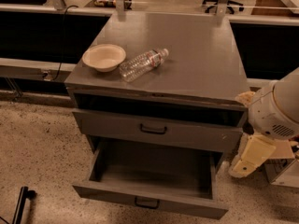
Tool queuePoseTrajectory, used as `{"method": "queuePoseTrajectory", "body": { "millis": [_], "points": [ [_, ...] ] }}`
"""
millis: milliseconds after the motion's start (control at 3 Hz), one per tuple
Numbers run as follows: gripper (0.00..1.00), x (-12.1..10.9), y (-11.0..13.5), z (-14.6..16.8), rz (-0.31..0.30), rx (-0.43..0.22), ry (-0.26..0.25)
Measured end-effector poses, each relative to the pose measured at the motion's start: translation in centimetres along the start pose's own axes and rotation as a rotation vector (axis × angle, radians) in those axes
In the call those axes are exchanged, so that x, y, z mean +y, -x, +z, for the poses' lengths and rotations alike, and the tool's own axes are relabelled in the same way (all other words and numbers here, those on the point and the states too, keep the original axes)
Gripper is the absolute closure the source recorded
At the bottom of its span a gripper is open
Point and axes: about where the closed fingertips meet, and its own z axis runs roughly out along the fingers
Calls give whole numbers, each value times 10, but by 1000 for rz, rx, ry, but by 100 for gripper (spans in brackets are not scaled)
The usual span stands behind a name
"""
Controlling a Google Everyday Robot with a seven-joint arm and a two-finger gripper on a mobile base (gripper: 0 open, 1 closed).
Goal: Close middle drawer
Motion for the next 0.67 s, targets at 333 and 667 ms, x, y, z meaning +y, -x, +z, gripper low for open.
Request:
{"method": "queuePoseTrajectory", "body": {
  "millis": [333,667],
  "points": [
    [0,-3,1,13,-1,11,34],
    [0,22,-2,83,-13,-58,156]
  ]
}}
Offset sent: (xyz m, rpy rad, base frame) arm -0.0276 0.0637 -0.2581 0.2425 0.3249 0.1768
